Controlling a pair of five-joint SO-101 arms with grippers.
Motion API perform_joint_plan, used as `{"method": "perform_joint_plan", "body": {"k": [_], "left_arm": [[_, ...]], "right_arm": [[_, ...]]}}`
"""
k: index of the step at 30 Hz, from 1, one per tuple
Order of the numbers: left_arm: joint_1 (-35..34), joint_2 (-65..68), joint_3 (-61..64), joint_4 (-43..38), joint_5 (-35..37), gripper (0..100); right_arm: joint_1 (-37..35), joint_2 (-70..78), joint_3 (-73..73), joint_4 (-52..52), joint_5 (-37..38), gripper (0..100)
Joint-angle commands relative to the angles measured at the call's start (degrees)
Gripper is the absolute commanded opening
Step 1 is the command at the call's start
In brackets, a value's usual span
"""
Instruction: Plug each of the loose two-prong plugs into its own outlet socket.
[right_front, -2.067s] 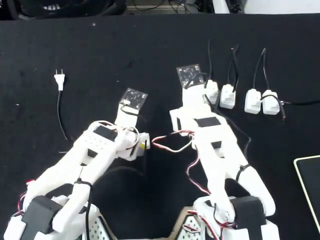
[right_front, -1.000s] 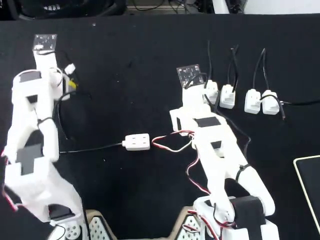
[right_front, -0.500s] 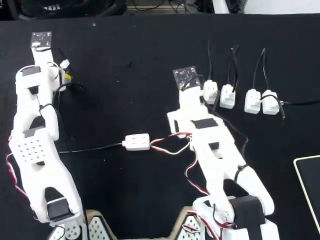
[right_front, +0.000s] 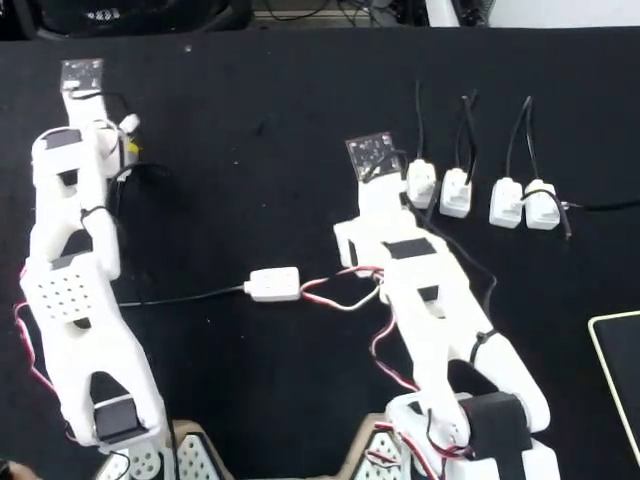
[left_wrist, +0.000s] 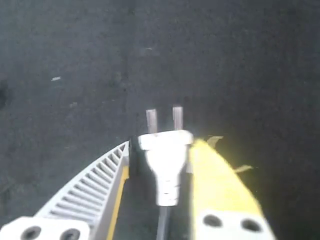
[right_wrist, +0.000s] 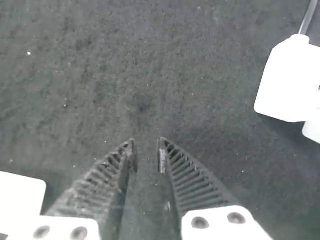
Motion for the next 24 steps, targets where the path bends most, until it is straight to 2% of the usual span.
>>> {"method": "perform_joint_plan", "body": {"k": [1, 3, 8, 21, 24], "left_arm": [[2.0, -0.5, -2.4, 0.7, -0.4, 2], [2.3, -0.5, -1.8, 0.9, -0.4, 6], [2.0, -1.8, -2.1, 2.9, -0.4, 3], [2.9, -15.4, -5.8, 30.2, -0.4, 3], [3.7, -20.0, -5.3, 37.5, 2.9, 3]], "right_arm": [[-0.7, -2.4, -0.1, -1.5, 0.4, 6.4], [-0.7, -2.4, 0.0, -1.5, 0.4, 6.4], [-0.7, -2.5, 0.0, -1.5, 0.4, 6.4], [-0.7, -2.5, -0.1, -1.5, 0.4, 6.4], [-0.7, -2.5, -0.1, -1.5, 0.4, 6.4]]}}
